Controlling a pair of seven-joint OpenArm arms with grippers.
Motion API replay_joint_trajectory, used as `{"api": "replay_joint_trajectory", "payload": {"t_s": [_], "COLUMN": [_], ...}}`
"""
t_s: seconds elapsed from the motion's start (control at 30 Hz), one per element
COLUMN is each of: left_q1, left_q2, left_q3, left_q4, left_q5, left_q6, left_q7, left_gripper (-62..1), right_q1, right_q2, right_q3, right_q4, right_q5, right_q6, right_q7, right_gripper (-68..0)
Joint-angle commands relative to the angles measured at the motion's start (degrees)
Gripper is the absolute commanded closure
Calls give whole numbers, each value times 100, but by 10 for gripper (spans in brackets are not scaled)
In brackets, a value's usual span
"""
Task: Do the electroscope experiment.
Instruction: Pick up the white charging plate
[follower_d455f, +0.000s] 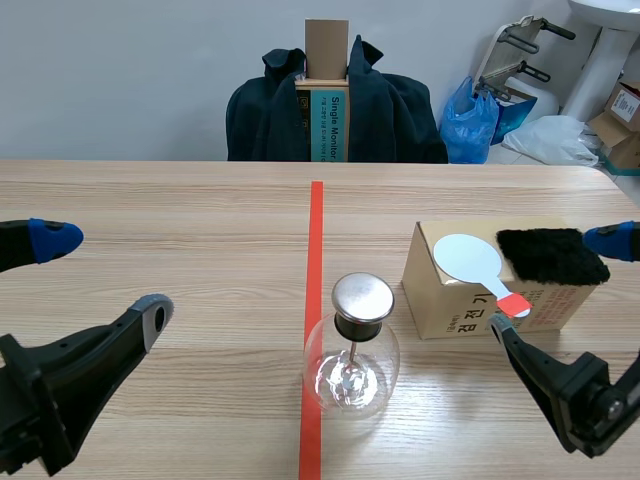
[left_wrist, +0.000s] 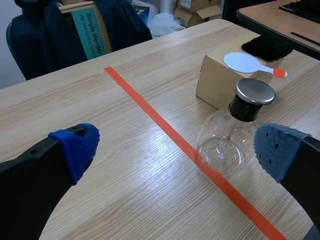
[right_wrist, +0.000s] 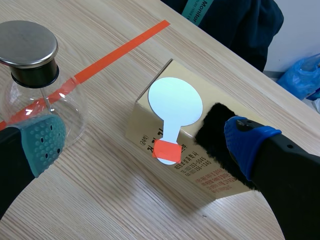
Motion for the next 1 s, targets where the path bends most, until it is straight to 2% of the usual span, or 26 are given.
{"api": "replay_joint_trajectory", "payload": {"t_s": [0.0,0.23,0.8,0.97], "left_q1": [-17,-17,-17,-17], "left_q2": [13,13,13,13], "left_q3": [15,15,15,15], "left_q4": [94,94,94,94], "left_q5": [-35,-35,-35,-35], "left_q6": [-9,-9,-7,-9], "left_q7": [-79,-79,-79,-79], "left_gripper": [-623,-623,-623,-623], "right_q1": [20,20,20,20], "right_q2": [17,15,17,17], "right_q3": [81,76,76,76], "right_q4": [122,122,122,122], "right_q5": [39,31,13,-234], "right_q6": [-22,-22,-42,-42], "right_q7": [111,262,256,374], "right_gripper": [-679,-679,-679,-679]}}
